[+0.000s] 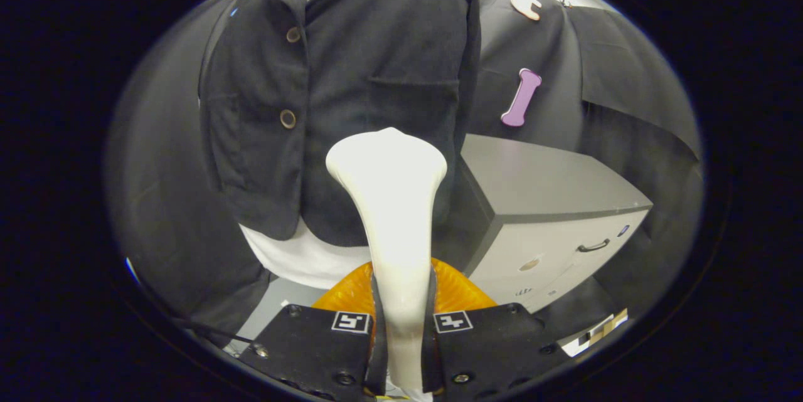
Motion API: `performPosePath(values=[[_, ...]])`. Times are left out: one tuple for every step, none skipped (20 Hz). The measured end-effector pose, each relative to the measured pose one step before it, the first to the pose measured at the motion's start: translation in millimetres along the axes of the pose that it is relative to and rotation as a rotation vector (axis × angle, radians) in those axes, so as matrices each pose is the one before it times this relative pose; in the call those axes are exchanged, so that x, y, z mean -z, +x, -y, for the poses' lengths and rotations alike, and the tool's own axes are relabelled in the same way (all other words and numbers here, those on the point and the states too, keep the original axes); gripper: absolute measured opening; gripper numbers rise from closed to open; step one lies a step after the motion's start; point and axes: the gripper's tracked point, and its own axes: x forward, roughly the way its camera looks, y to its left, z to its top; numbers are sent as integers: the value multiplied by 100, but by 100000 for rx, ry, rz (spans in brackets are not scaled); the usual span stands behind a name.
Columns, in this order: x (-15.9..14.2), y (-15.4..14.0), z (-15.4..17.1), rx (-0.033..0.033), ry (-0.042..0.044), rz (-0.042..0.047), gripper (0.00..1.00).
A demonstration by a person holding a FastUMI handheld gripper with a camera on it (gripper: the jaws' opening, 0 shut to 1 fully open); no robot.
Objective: Iron the clothes twice with a garment steamer, once on the left side and once on the right side.
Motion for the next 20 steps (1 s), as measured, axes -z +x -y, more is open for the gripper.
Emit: performPosePath(values=[[-1049, -1027, -308, -568, 104, 1614, 24], [-1109, -865, -381, -850, 344, 1638, 24], [-893, -737, -287, -371, 132, 1446, 24], [-1235, -835, -273, -552, 368, 1881, 24], [-1175, -551, -402, -708, 354, 1980, 24], [-1206, -713, -514, -656, 223, 1530, 24], [-1224, -720, -689, -805, 442, 1611, 24], [-1093, -568, -610, -716, 231, 1664, 24], [-1362, -632, -638, -729, 492, 1801, 24], [-1426, -466, -617, -754, 194, 1889, 24], [-1405, -379, -571, -639, 108, 2075, 24], [-1415, -310, -759, -409, 99, 1947, 24], [-1269, -242, -745, -527, 276, 1687, 24], [-1174, -124, -724, -835, 281, 1473, 24], [-1410, -142, -968, -449, -1, 1448, 24], [-1253, -41, -760, -248, 185, 1401, 24], [-978, -52, -789, -132, 164, 1310, 24], [-881, 104, -639, -8, 152, 1017, 24], [-871, 53, -761, -386, -32, 958, 24], [-1027, 124, -815, -434, 113, 1031, 24]])
